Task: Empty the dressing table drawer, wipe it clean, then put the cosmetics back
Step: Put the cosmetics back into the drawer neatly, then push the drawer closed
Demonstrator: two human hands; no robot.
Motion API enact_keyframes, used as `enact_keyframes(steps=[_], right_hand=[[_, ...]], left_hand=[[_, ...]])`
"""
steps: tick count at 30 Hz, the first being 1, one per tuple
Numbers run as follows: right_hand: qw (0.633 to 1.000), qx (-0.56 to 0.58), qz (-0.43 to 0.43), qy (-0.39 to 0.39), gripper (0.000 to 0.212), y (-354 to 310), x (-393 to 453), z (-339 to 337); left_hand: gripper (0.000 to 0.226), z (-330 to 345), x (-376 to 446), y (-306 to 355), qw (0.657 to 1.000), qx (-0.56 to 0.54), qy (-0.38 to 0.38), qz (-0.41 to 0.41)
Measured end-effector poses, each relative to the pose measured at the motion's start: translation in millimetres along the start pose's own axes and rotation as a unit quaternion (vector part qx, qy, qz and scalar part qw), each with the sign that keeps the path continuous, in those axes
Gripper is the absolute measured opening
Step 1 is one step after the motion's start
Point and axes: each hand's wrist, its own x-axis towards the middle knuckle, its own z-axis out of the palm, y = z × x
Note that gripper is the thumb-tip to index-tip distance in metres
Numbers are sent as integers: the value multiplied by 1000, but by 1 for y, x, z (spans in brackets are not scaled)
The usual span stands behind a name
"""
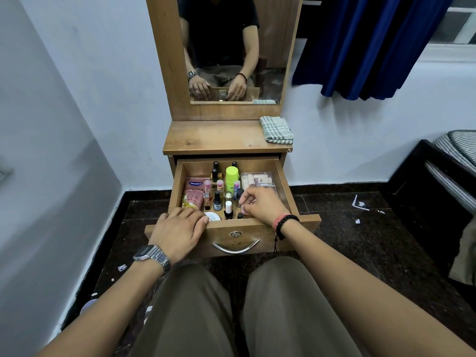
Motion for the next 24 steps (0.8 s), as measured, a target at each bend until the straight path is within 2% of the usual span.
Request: enact_keyframes(steps=[5, 9, 12, 14, 17, 19, 24], right_hand=[[999, -16, -2, -46, 15, 0, 2, -4], [999, 43, -18, -7, 9, -1, -3, -6], [983, -75, -165, 28, 23, 2, -17, -9], [947, -194, -256, 14, 33, 12, -29, -11], [882, -330, -329, 66, 37, 34, -40, -11], [871, -360, -321, 96, 43, 41, -43, -11], [892, -376, -229, 98, 63, 34, -36, -11]], left_hand=[[76, -1, 0, 1, 1000, 0, -8, 4], [74, -1, 0, -5, 999, -6, -19, 28], [73, -1, 1, -13, 997, -1, -33, 66], [67, 0, 3, -17, 996, 16, -42, 80], [64, 2, 6, -20, 995, 42, -33, 87], [60, 6, 8, -21, 995, 45, -12, 91], [64, 9, 18, -19, 996, 50, 15, 67]])
